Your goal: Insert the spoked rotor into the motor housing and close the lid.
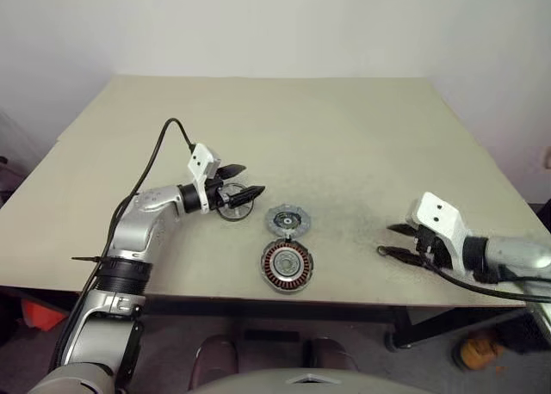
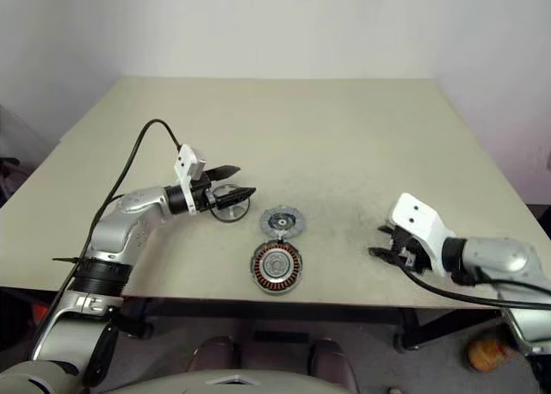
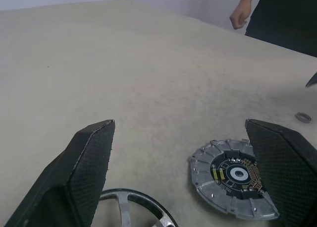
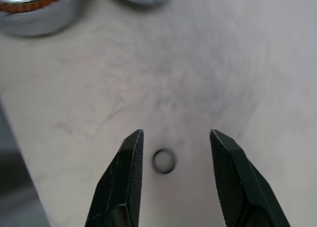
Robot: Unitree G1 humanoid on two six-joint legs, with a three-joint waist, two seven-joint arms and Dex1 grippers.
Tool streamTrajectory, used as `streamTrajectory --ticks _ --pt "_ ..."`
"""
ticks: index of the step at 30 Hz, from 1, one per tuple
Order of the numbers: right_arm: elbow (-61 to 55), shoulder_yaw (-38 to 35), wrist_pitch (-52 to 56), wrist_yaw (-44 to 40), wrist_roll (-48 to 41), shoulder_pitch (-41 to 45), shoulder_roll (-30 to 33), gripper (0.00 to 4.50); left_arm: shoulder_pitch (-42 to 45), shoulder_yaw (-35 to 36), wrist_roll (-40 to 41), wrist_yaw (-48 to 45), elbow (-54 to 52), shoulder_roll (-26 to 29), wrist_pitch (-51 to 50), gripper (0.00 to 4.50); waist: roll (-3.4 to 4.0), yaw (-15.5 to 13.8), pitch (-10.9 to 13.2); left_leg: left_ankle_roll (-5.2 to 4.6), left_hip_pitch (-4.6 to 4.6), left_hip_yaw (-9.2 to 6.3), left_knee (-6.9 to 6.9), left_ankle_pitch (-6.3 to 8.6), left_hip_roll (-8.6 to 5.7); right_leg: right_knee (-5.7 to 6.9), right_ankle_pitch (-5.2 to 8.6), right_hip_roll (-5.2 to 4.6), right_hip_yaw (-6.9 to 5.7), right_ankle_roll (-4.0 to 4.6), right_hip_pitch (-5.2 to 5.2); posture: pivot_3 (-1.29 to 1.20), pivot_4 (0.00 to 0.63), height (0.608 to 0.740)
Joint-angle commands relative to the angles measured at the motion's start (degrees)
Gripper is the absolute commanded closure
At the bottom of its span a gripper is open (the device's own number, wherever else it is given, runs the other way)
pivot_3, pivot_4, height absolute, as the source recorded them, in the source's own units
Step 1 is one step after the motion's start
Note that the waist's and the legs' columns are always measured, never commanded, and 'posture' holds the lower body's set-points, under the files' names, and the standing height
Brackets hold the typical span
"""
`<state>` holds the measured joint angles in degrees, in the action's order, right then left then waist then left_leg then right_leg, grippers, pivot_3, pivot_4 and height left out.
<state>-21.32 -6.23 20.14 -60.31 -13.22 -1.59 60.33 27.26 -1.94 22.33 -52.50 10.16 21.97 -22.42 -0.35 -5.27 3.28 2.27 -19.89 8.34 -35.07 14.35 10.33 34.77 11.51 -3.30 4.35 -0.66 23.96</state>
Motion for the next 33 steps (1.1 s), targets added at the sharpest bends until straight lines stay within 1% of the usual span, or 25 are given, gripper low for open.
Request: streamTrajectory --ticks 1,4,7,10,12,15,18,19,21,26,29,33 --pt "-1.63 5.90 -7.35 -6.08 4.55 7.24 3.92 2.16 2.41 -0.05 -0.29 -0.87 0.99 -0.38 1.50 0.04 -0.04 -0.10 -0.01 -0.01 0.00 -0.01 0.00 -0.02 0.07 0.00 0.00 0.01 -0.09 0.01 -0.02 0.00 0.000 0.740" --pt "-1.70 15.49 -15.41 -12.11 11.59 15.47 4.73 2.16 3.44 -0.32 -0.57 -1.03 2.28 -1.11 1.91 0.04 -0.04 -0.09 -0.01 -0.06 -0.07 -0.01 -0.04 -0.06 0.21 0.01 -0.05 0.00 -0.30 0.10 0.00 0.00 0.000 0.740" --pt "0.12 24.30 -24.15 -17.18 18.96 23.03 3.00 2.16 3.56 -0.81 -0.91 -1.12 2.74 -1.91 2.26 0.04 -0.04 -0.05 0.00 -0.18 -0.10 -0.01 -0.09 -0.11 0.24 0.01 -0.06 -0.01 -0.38 0.12 0.07 0.00 0.000 0.740" --pt "3.51 29.38 -30.38 -19.42 24.52 29.78 0.51 2.16 3.54 -0.96 -1.11 -1.07 2.72 -2.45 2.24 0.04 -0.05 0.00 0.00 -0.26 -0.16 -0.01 -0.15 -0.14 0.27 0.04 -0.06 -0.02 -0.44 0.14 0.12 0.00 0.000 0.740" --pt "4.30 30.71 -31.97 -20.76 25.59 33.10 -0.94 2.16 3.40 -0.84 -1.00 -1.02 2.52 -2.58 2.01 0.04 -0.04 0.00 0.01 -0.24 -0.17 -0.01 -0.18 -0.14 0.27 0.08 -0.06 -0.02 -0.44 0.15 0.14 0.00 0.000 0.740" --pt "2.65 31.28 -32.55 -22.66 25.46 35.48 -1.97 2.16 2.62 -0.73 -0.95 -0.93 1.99 -2.53 1.79 0.04 -0.04 -0.06 0.01 -0.21 -0.15 -0.01 -0.18 -0.13 0.30 0.11 -0.06 -0.01 -0.47 0.17 0.13 0.00 0.000 0.740" --pt "-1.39 31.45 -31.04 -24.25 24.37 35.82 -2.69 1.56 1.87 -0.66 -0.74 -0.62 1.26 -2.61 1.36 0.04 -0.04 -0.06 0.01 -0.21 -0.16 -0.01 -0.17 -0.13 0.33 0.10 -0.04 -0.01 -0.52 0.20 0.13 0.00 0.000 0.740" --pt "-2.75 31.45 -30.13 -24.69 23.95 35.73 -2.98 1.28 1.76 -0.68 -0.71 -0.53 1.12 -2.67 1.26 0.04 -0.04 -0.06 0.01 -0.22 -0.16 -0.01 -0.17 -0.13 0.35 0.10 -0.04 0.00 -0.54 0.21 0.13 0.00 0.000 0.740" --pt "-4.05 31.72 -28.42 -24.99 23.87 36.40 -4.54 0.55 1.65 -0.71 -0.64 -0.41 0.94 -2.82 1.02 0.04 -0.04 -0.05 0.01 -0.21 -0.15 -0.01 -0.16 -0.14 0.38 0.10 -0.03 0.01 -0.57 0.22 0.13 0.00 0.000 0.740" --pt "-6.05 32.26 -25.26 -26.65 23.03 38.02 -6.91 0.55 1.62 -1.02 -0.49 -0.07 0.12 -3.40 -0.13 0.04 -0.04 -0.02 0.01 -0.04 -0.10 -0.01 -0.17 -0.14 0.38 0.22 -0.05 0.00 -0.58 0.26 0.12 0.00 0.000 0.740" --pt "-2.94 35.33 -25.29 -25.50 25.33 38.70 -10.82 0.55 0.38 -1.18 -0.20 -0.16 -1.40 -3.09 -1.50 0.04 -0.05 0.25 0.00 0.06 -0.07 -0.01 -0.16 -0.21 0.41 0.33 -0.05 0.01 -0.59 0.29 0.11 0.00 0.000 0.740" --pt "-2.82 37.00 -25.15 -25.37 25.04 37.35 -12.83 0.55 -1.90 -0.77 0.22 0.16 -4.87 -1.73 -4.20 0.04 -0.03 0.53 0.01 0.16 -0.09 -0.01 -0.16 -0.30 0.48 0.44 0.02 -0.01 -0.82 0.41 0.11 0.00 0.000 0.740"
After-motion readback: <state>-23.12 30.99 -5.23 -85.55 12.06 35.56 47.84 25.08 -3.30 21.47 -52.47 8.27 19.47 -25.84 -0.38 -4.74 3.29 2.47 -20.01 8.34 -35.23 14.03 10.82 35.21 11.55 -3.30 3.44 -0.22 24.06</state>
